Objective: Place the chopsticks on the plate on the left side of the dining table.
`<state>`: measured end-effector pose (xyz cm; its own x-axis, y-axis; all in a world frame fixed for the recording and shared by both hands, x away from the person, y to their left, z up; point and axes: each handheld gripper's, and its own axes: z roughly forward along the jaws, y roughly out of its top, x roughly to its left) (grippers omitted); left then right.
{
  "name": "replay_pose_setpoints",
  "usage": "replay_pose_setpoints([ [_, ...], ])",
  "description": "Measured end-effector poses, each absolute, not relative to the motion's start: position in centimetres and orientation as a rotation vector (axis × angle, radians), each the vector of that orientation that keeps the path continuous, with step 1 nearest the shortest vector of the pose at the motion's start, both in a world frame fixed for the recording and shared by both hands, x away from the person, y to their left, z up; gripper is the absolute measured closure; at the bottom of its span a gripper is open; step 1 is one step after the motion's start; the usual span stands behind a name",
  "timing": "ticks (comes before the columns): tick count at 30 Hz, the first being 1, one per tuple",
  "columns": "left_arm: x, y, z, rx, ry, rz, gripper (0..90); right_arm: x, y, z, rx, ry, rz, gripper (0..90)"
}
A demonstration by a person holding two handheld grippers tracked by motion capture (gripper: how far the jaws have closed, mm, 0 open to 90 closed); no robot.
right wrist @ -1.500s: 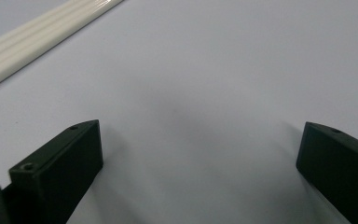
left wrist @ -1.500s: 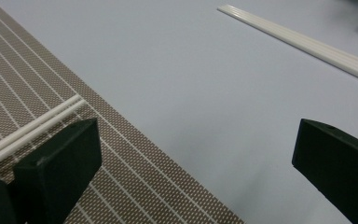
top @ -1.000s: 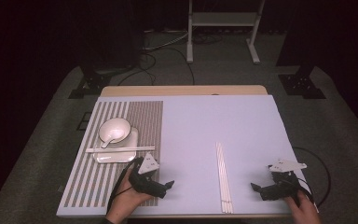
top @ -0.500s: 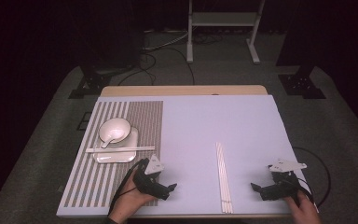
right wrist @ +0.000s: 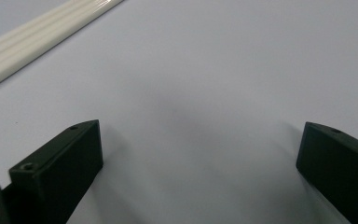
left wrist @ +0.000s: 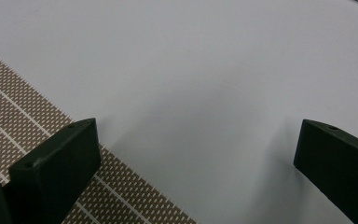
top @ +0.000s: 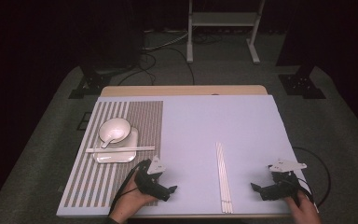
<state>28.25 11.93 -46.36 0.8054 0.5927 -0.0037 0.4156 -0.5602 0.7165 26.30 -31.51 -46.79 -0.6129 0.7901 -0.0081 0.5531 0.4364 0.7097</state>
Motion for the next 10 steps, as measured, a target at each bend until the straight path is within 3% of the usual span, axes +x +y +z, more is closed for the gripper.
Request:
replay_pose_setpoints([
  [10,28.13,11.74,-46.39,2.265,0.725,0.333,0.0,26.29,-31.51,-46.79,1.149,2.354,0.975,0.0],
])
